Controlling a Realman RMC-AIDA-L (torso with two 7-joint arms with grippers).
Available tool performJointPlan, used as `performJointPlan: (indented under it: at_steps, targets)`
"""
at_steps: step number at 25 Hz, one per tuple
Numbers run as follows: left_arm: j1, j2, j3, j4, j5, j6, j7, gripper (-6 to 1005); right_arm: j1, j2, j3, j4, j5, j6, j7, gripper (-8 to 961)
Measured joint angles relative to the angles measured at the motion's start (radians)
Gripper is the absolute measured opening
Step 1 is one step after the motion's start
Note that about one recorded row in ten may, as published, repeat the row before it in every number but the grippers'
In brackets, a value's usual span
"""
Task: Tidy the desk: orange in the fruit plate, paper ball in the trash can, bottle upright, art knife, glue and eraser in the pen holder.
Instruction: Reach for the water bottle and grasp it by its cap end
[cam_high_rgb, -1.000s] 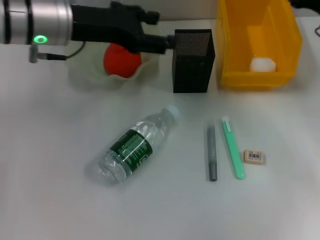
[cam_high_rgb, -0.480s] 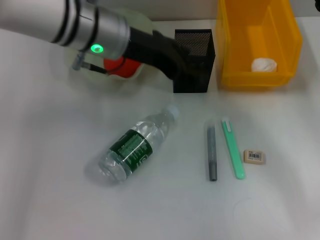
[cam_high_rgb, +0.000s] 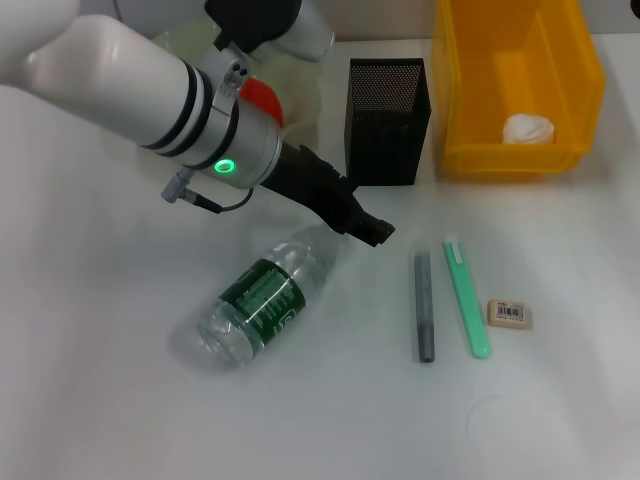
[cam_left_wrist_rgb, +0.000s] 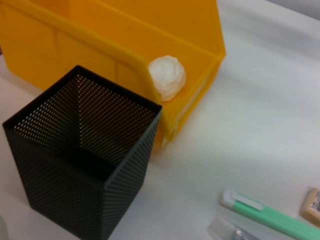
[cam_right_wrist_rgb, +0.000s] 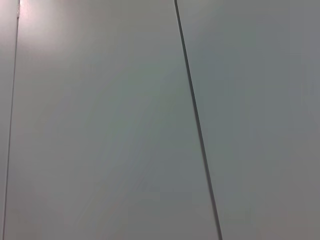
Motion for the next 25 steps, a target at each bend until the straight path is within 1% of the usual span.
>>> performJointPlan:
  at_steps: [2,4,5,7,10,12,17,25]
  targets:
    - [0.004,0.000,0.025,-0.008,-0.004,-0.035,-0.011,784,0.000,0.000,0.000,0.001,0.000,0.001,0.000,755]
    - [0.004,0.000,0.025,-0.008,-0.004,-0.035,-0.011,784,-0.001,0.000,0.000,0.002,0.000,0.002,0.000,755]
    - [0.004,0.000,0.056,-0.014,-0.004,-0.069,-0.034,784,-0.002,0.000,-0.001,0.004,0.000,0.001,0.000,756]
    - [0.000,0.000,0.086,-0.021,0.001,-0.106,-0.049,784,-0.007,0.000,0.000,0.017,0.001,-0.001,0.000,756]
    - [-0.010,0.000,0.101,-0.028,0.031,-0.129,-0.070,785,-0.010,0.001,0.000,0.024,0.001,-0.003,0.000,756]
    - [-0.032,0.000,0.112,-0.052,0.071,-0.137,-0.101,785,-0.013,0.001,0.000,0.030,0.001,-0.004,0.000,756]
    - [-0.050,0.000,0.137,-0.075,0.094,-0.145,-0.122,785,-0.016,0.001,0.000,0.033,0.001,-0.005,0.000,755]
    - [-0.052,0.000,0.160,-0.081,0.109,-0.149,-0.153,784,-0.014,0.003,0.000,0.034,0.001,0.001,0.000,756]
